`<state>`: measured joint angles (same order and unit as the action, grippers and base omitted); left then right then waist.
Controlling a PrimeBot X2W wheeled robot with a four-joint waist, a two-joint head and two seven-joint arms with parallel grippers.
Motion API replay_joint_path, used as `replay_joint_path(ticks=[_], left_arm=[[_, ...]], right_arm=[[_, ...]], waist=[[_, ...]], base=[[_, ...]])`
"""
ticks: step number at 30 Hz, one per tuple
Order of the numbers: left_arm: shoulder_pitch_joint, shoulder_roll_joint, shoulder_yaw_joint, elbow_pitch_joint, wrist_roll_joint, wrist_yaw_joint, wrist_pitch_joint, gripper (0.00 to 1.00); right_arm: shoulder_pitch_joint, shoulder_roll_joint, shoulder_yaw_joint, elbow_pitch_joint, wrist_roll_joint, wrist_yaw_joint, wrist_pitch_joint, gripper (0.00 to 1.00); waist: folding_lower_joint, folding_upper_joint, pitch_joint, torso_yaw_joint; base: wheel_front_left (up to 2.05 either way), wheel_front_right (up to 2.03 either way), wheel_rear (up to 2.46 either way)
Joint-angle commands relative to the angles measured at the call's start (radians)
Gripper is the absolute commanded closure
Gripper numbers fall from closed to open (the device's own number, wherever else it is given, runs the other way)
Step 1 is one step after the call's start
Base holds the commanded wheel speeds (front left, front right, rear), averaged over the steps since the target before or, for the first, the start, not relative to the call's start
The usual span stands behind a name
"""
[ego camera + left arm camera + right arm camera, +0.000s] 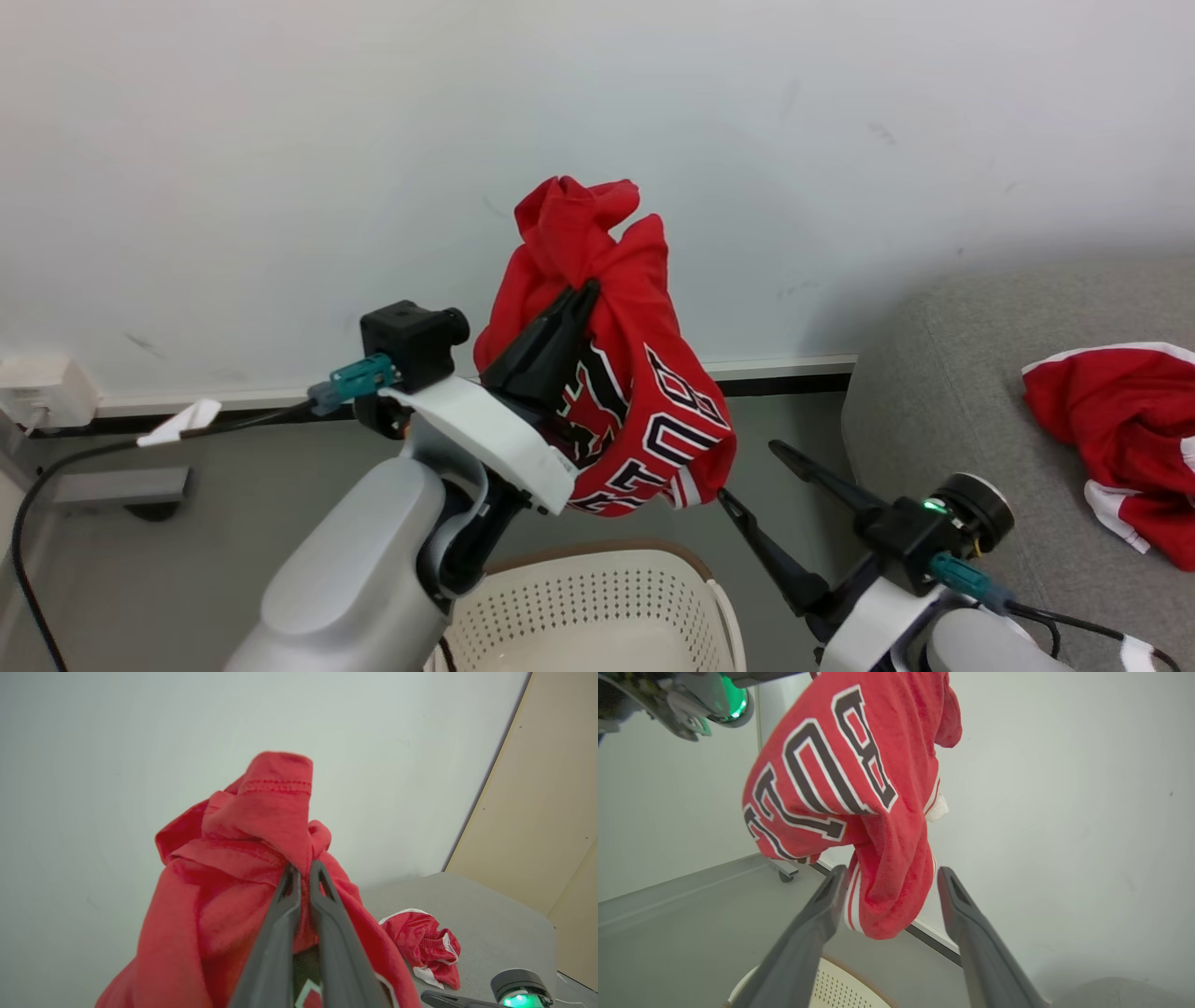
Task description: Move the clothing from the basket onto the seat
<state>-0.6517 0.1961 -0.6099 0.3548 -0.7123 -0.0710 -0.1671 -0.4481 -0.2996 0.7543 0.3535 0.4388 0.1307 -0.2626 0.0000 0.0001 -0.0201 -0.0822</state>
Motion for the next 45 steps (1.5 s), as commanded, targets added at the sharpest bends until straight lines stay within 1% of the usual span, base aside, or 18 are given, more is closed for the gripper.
replay_joint_path(ticks=[1, 4, 8, 10, 14, 15, 16, 17, 23, 31, 32, 36, 37, 38, 45], left_arm=[[-0.012, -0.008, -0.005, -0.006, -0.009, -0.006, 0.005, 1.0], [-0.018, -0.025, -0.024, -0.007, -0.01, -0.01, 0.012, 1.0], [-0.023, -0.051, -0.057, -0.002, -0.008, -0.019, 0.024, 1.0], [-0.025, -0.064, -0.074, 0.003, -0.009, -0.025, 0.03, 1.0], [-0.027, -0.087, -0.11, 0.017, -0.015, -0.034, 0.035, 1.0], [-0.029, -0.091, -0.118, 0.022, -0.016, -0.036, 0.034, 1.0], [-0.031, -0.095, -0.124, 0.027, -0.018, -0.038, 0.033, 1.0], [-0.032, -0.097, -0.126, 0.034, -0.019, -0.039, 0.031, 1.0], [-0.038, -0.094, -0.117, 0.076, -0.029, -0.04, 0.013, 1.0], [-0.02, -0.067, -0.098, 0.115, -0.03, -0.028, -0.014, 1.0], [-0.02, -0.067, -0.098, 0.115, -0.03, -0.028, -0.014, 1.0], [-0.004, -0.066, -0.107, 0.131, -0.036, -0.029, -0.005, 1.0], [-0.001, -0.067, -0.109, 0.132, -0.038, -0.03, -0.008, 0.74], [0.002, -0.068, -0.111, 0.131, -0.04, -0.031, -0.01, 0.0], [0.014, -0.061, -0.124, 0.124, -0.026, -0.027, -0.02, 0.0]], right_arm=[[-0.043, 0.01, 0.039, 0.054, 0.008, 0.0, -0.003, 0.0], [-0.111, 0.043, 0.089, 0.151, 0.004, 0.0, -0.003, 0.0], [-0.18, 0.097, 0.103, 0.272, -0.036, 0.0, -0.003, 0.0], [-0.211, 0.123, 0.111, 0.311, -0.049, 0.0, -0.003, 0.0], [-0.249, 0.152, 0.119, 0.376, -0.061, 0.0, -0.003, 0.0], [-0.255, 0.158, 0.111, 0.38, -0.06, 0.0, -0.003, 0.15], [-0.256, 0.161, 0.103, 0.386, -0.058, 0.0, -0.003, 0.6], [-0.255, 0.165, 0.092, 0.391, -0.054, 0.0, -0.003, 1.0], [-0.223, 0.17, 0.038, 0.371, -0.037, 0.0, -0.003, 1.0], [-0.155, 0.165, -0.076, 0.276, 0.02, 0.0, -0.003, 1.0], [-0.155, 0.165, -0.076, 0.276, 0.02, 0.0, -0.003, 1.0], [-0.121, 0.157, -0.134, 0.216, 0.042, 0.0, -0.003, 1.0], [-0.111, 0.154, -0.145, 0.204, 0.045, 0.0, -0.003, 1.0], [-0.105, 0.15, -0.156, 0.193, 0.044, 0.0, -0.003, 1.0], [-0.062, 0.122, -0.261, 0.122, 0.048, 0.0, -0.003, 1.0]], waist=[[0.0, -0.0001, 0.002, 0.011], [0.0, -0.0001, 0.003, 0.03], [0.0, -0.0001, 0.004, 0.059], [0.0, -0.0001, 0.003, 0.076], [0.0, -0.0001, 0.0, 0.11], [0.0, -0.0001, -0.001, 0.118], [0.0, -0.0001, -0.001, 0.126], [0.0, -0.0001, -0.002, 0.131], [0.0, -0.0001, -0.002, 0.142], [0.0, -0.0001, -0.001, 0.115], [0.0, -0.0001, -0.001, 0.115], [0.0, -0.0001, -0.001, 0.098], [0.0, -0.0001, -0.001, 0.094], [0.0, -0.0001, -0.001, 0.089], [0.0, -0.0001, 0.002, 0.043]], base=[[0.0, 0.0, 0.0], [0.0, 0.0, 0.0], [0.0, 0.0, 0.0], [0.0, 0.0, 0.0], [0.0, 0.0, 0.0], [0.0, 0.0, 0.0], [0.0, 0.0, 0.0], [0.0, 0.0, 0.0], [0.0, 0.0, 0.0], [0.0, 0.0, 0.0], [0.0, 0.0, 0.0], [0.0, 0.0, 0.0], [0.0, 0.0, 0.0], [0.0, 0.0, 0.0], [0.0, 0.0, 0.0]])
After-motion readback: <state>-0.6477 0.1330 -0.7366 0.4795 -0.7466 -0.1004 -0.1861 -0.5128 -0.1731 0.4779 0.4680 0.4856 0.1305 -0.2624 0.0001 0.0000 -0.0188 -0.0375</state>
